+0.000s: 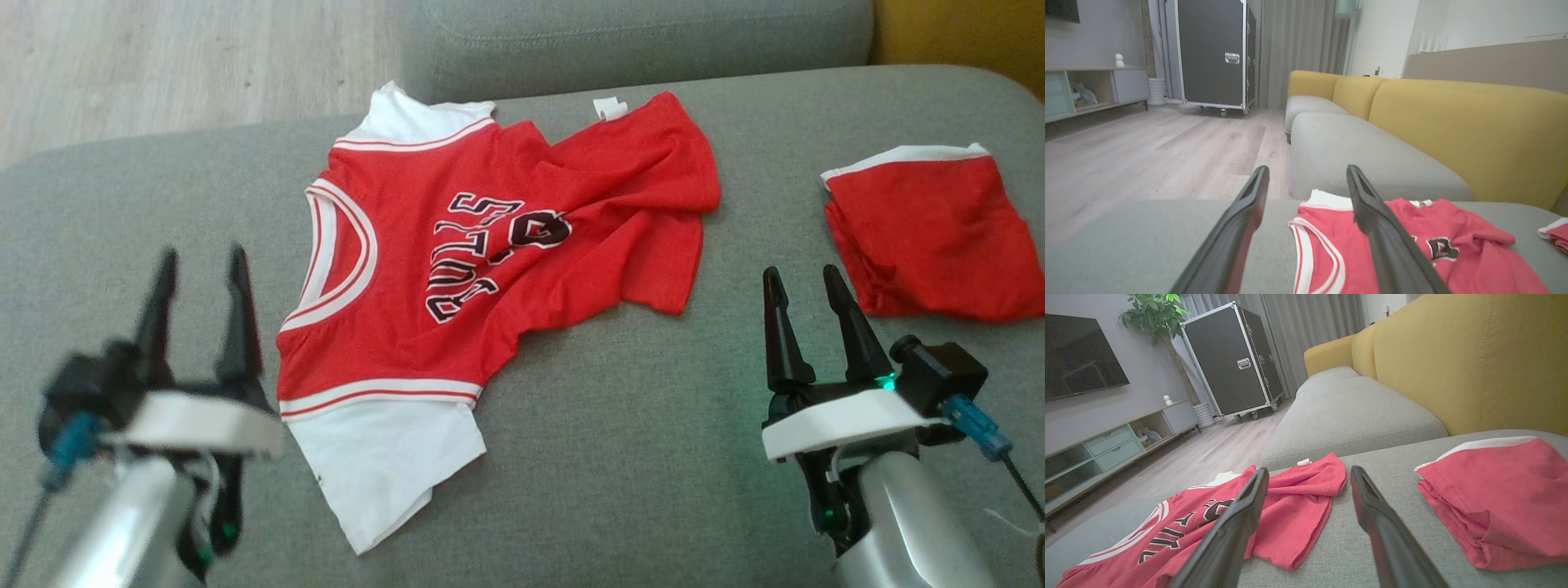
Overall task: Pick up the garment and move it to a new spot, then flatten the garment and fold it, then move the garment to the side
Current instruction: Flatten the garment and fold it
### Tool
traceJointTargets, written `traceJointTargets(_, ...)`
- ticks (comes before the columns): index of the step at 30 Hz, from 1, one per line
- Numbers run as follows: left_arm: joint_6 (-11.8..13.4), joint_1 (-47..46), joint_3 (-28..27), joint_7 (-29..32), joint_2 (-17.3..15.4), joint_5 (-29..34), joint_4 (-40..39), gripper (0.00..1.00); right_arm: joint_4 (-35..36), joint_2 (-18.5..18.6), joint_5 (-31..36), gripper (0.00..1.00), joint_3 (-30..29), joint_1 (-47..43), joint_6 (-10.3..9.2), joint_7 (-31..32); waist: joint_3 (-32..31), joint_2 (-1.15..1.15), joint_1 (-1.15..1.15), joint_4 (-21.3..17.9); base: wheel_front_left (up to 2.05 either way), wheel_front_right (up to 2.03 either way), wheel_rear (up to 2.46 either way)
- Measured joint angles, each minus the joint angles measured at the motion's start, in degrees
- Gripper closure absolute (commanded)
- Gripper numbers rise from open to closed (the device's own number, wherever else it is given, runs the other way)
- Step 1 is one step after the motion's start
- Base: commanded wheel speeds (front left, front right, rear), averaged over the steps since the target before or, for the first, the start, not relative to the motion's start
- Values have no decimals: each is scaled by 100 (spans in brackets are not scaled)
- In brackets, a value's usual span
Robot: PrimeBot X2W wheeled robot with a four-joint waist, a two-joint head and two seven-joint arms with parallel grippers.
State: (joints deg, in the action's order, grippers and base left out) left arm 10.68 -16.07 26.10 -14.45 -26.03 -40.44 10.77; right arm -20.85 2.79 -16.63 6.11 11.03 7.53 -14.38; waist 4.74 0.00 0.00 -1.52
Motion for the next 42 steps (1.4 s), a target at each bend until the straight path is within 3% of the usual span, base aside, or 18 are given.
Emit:
traceJointTargets(5,-293,167,23,4,140,394,639,0,59,-1,15,0,47,6,0,0,159,0,0,-38,0,0,0)
traceJointTargets(10,-626,-400,348,671,114,455,1466,0,114,0,58,0,66,27,1,0,407,0,0,-120,0,0,0)
traceJointTargets(13,-900,-950,608,1517,105,464,2028,0,154,0,57,0,68,102,1,0,644,0,1,-228,0,0,0)
traceJointTargets(23,-977,-1623,732,2093,91,513,2832,0,258,0,54,0,33,251,0,0,1078,0,1,-535,0,0,0)
traceJointTargets(26,-1147,-1819,742,2227,90,501,2982,0,269,0,46,0,36,255,0,0,1154,0,1,-607,0,0,0)
traceJointTargets(28,-1271,-1893,759,2287,70,464,3011,98,280,0,34,0,43,268,1,0,1193,0,0,-651,0,0,0)
traceJointTargets(36,-1202,-2089,782,1563,-69,740,3119,100,324,0,-55,0,80,390,1,0,1283,0,1,-789,0,0,0)
traceJointTargets(42,-1117,-2925,731,1158,-328,1012,3170,100,343,0,-114,0,169,442,1,0,1420,0,0,-908,0,0,0)
